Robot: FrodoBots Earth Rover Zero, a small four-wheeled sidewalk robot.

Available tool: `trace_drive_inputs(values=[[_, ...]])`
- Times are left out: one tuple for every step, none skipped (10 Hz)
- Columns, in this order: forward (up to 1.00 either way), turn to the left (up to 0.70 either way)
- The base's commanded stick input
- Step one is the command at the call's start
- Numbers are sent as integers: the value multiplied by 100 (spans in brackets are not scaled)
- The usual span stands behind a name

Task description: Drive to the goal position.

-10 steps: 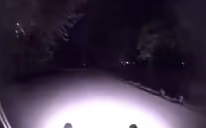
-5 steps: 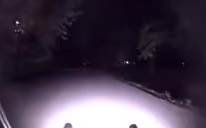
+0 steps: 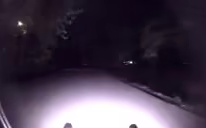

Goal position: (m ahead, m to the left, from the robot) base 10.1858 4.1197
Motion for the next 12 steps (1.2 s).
trace_drive_inputs(values=[[50, 0], [50, 0], [50, 0], [50, 0], [50, 0], [50, 0], [50, 0], [50, 0], [50, 0], [50, 0], [50, 0], [50, 0]])
